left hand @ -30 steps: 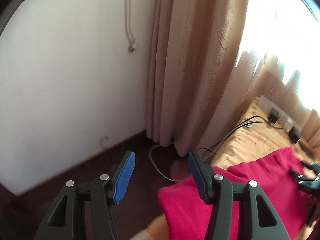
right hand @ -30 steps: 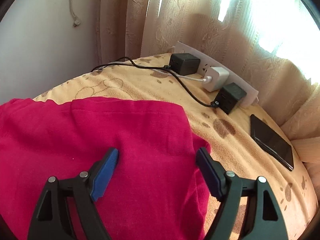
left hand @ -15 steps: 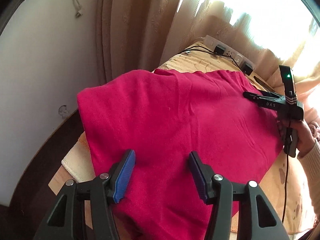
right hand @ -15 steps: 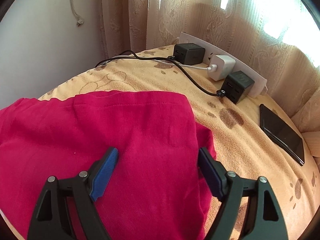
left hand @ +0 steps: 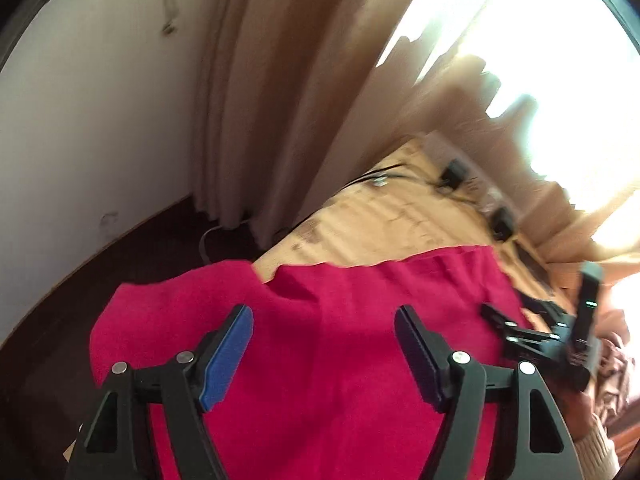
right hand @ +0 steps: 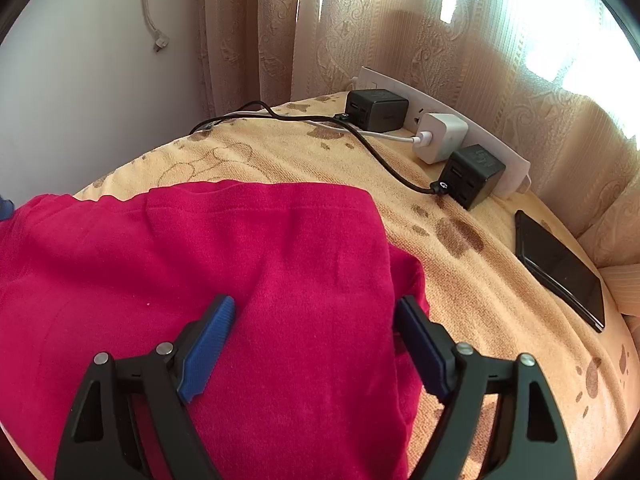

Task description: Fold clothes

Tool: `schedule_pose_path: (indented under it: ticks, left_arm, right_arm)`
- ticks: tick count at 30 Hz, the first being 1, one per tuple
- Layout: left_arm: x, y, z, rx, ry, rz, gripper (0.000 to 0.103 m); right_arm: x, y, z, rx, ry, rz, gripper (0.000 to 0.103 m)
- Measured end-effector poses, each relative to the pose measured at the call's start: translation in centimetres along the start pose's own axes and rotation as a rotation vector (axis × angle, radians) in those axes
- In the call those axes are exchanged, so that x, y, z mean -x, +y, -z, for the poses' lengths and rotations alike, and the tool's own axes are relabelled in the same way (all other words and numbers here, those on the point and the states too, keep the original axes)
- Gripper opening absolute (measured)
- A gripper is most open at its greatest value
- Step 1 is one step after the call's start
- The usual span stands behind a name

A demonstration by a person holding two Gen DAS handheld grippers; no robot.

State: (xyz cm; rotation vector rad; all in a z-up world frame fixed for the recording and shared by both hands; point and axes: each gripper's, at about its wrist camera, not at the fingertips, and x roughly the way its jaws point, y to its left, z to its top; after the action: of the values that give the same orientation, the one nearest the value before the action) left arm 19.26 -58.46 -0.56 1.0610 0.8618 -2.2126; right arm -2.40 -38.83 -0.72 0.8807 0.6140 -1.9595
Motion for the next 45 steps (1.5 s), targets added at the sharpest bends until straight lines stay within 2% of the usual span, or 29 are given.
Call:
schedule_pose_path:
  ticks: [1,4,5,11,15,16,18,21,28,29,32,35,37,42,44,45]
  left_arm:
    - [-0.6,0.2,0.0,-0.002,-0.015,-0.019,0.075]
    - [-1.1,-0.4,0.3,-0.092,-0.055,-0.172,0.075]
    - [-1.2,-0.7,0.5,-0.127,-0.067,-0.222,0.078]
    - [-0.4,-1.5,1.4,-0.194,-0.122,-0.257,0.079]
    - [2.7,-1.8,2.8,-0.203,-0.175,-0.118,0.079]
    - [2.8,-1.7,3.4,-0.201,-0.158,-0.105,0.079]
    - [2.0,-1.1,4.6,-0.184,-0.087,-0.098,0.079]
    - [2.2,-1.2,6.5,-0.267,-0.11,-0.128,0.08]
    - [3.0,0.0,6.9,-0.262,-0.128,-0.085,0.08]
    - [3.3,0.1,7.0,-0.247,-0.123,-0.069,0.08]
    - [4.2,1.0,5.6,-0.101,-0.145,0.029,0.08]
    - [5.3,1.0,3.5,-0.06,-0.195,0.05,0.08]
    - [4.6,0.8,1.9,-0.056,-0.186,0.003,0.08]
    - [-1.1,1.1,-0.4,-0.061,-0.045,-0.254,0.082]
    - [-1.6,1.1,-0.3,-0.079,-0.065,-0.297,0.096]
    - [-1.6,1.0,-0.3,-0.089,-0.074,-0.308,0.096]
  right_arm:
    - [0.0,0.0,0.0,-0.002,0.0,-0.002,0.085]
    - [0.0,-0.1,0.0,-0.004,0.0,-0.005,0.085]
    - [0.0,-0.1,0.0,-0.004,0.0,-0.005,0.085]
    - [-0.1,-0.1,0.0,-0.008,0.0,-0.008,0.085]
    - [0.0,-0.3,0.0,-0.024,0.0,-0.024,0.085]
    - [0.0,-0.4,0.0,-0.03,0.0,-0.03,0.085]
    - [0.0,-0.5,0.1,-0.036,0.0,-0.033,0.085]
    - [0.1,-0.5,0.2,-0.04,0.001,-0.031,0.085]
    - [0.5,-0.3,0.7,-0.015,0.007,-0.029,0.085]
    - [0.5,-0.3,0.7,-0.015,0.007,-0.03,0.085]
    - [0.6,-0.4,0.8,-0.015,0.006,-0.029,0.085]
    - [0.6,-0.3,0.8,-0.014,0.006,-0.027,0.085]
    - [0.5,-0.3,0.8,-0.014,0.006,-0.027,0.085]
    - [0.5,-0.3,0.7,-0.014,0.005,-0.027,0.085]
    - [0.5,-0.3,0.7,-0.013,0.005,-0.025,0.085]
    - [0.5,-0.2,0.7,-0.012,0.005,-0.025,0.085]
